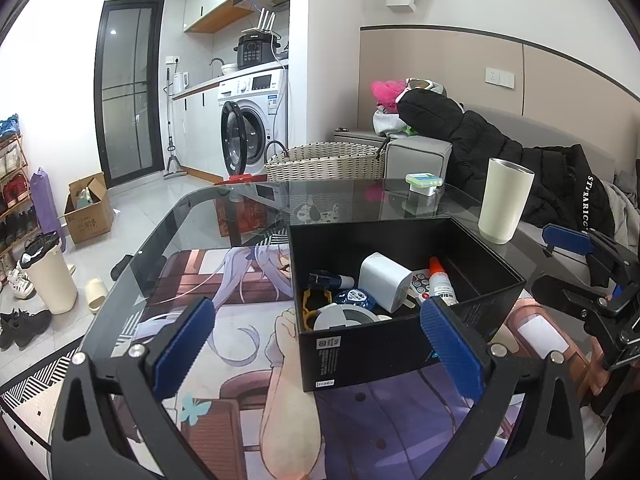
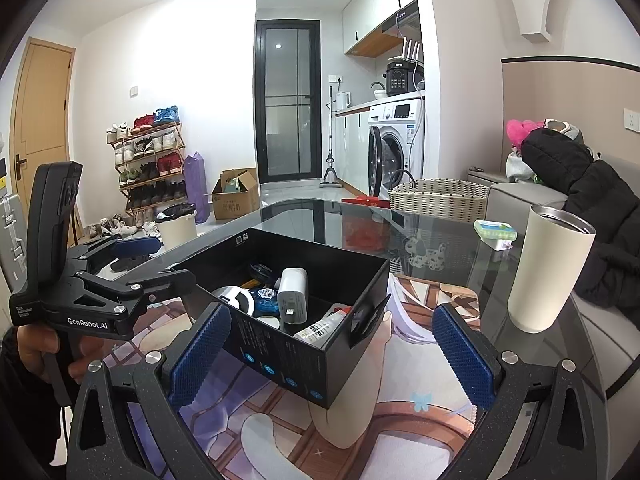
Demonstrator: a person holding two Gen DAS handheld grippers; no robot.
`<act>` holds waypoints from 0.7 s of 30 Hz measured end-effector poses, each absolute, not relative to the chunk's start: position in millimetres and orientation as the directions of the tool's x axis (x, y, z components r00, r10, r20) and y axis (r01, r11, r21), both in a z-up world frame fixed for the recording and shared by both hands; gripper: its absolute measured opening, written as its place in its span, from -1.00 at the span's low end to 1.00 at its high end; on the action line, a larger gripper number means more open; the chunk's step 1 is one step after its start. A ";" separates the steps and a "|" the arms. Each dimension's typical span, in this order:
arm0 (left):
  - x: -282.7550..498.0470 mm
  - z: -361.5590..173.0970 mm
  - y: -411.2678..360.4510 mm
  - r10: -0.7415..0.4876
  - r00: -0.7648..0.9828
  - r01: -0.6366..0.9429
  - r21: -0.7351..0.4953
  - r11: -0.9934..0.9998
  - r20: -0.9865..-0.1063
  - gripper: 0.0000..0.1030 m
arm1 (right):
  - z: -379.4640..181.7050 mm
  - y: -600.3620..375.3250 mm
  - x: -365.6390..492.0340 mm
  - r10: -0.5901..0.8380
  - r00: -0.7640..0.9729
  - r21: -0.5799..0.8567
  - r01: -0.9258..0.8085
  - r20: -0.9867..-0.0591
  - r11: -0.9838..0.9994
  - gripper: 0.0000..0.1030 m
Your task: Organize rigid objects
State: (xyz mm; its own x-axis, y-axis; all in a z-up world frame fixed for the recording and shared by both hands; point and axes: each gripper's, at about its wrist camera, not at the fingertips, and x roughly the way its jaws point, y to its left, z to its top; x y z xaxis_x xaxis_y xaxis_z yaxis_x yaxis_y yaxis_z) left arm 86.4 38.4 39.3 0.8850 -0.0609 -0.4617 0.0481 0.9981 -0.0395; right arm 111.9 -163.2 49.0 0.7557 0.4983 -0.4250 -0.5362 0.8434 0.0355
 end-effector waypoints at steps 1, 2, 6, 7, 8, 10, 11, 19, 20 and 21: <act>86.4 39.3 38.4 -0.060 0.885 0.047 -0.039 0.998 -0.462 1.00 | 49.0 -163.2 112.0 0.498 0.755 0.035 -0.536 -0.425 0.843 0.99; 86.3 39.3 38.5 -0.060 0.885 0.047 -0.039 0.998 -0.461 1.00 | 49.1 -162.8 111.3 0.498 0.756 0.036 -0.536 -0.425 0.843 0.99; 86.6 39.3 39.0 -0.060 0.885 0.047 -0.039 0.998 -0.461 1.00 | 49.0 -163.6 112.2 0.499 0.756 0.037 -0.536 -0.425 0.843 0.99; 86.5 39.3 38.3 -0.060 0.885 0.047 -0.039 0.998 -0.462 1.00 | 49.0 -163.4 112.0 0.498 0.756 0.037 -0.536 -0.425 0.844 0.99; 86.5 39.3 38.4 -0.060 0.885 0.048 -0.039 0.998 -0.462 1.00 | 49.1 -162.9 111.5 0.499 0.756 0.037 -0.536 -0.424 0.843 0.99; 86.4 39.3 38.3 -0.060 0.885 0.047 -0.039 0.998 -0.462 1.00 | 48.9 -163.7 112.3 0.499 0.756 0.037 -0.536 -0.425 0.844 0.99; 86.4 39.3 38.5 -0.060 0.885 0.047 -0.039 0.998 -0.462 1.00 | 49.2 -162.7 111.0 0.499 0.755 0.037 -0.536 -0.425 0.843 0.99; 86.4 39.4 38.2 -0.060 0.885 0.048 -0.038 0.998 -0.461 1.00 | 48.9 -164.0 112.6 0.499 0.755 0.037 -0.536 -0.425 0.843 0.99; 86.1 39.1 38.8 -0.059 0.886 0.047 -0.037 0.998 -0.461 1.00 | 49.0 -163.7 112.1 0.499 0.755 0.038 -0.536 -0.425 0.843 0.99; 86.1 39.1 38.7 -0.060 0.885 0.048 -0.038 0.998 -0.461 1.00 | 48.9 -164.2 112.8 0.499 0.756 0.038 -0.536 -0.424 0.844 0.99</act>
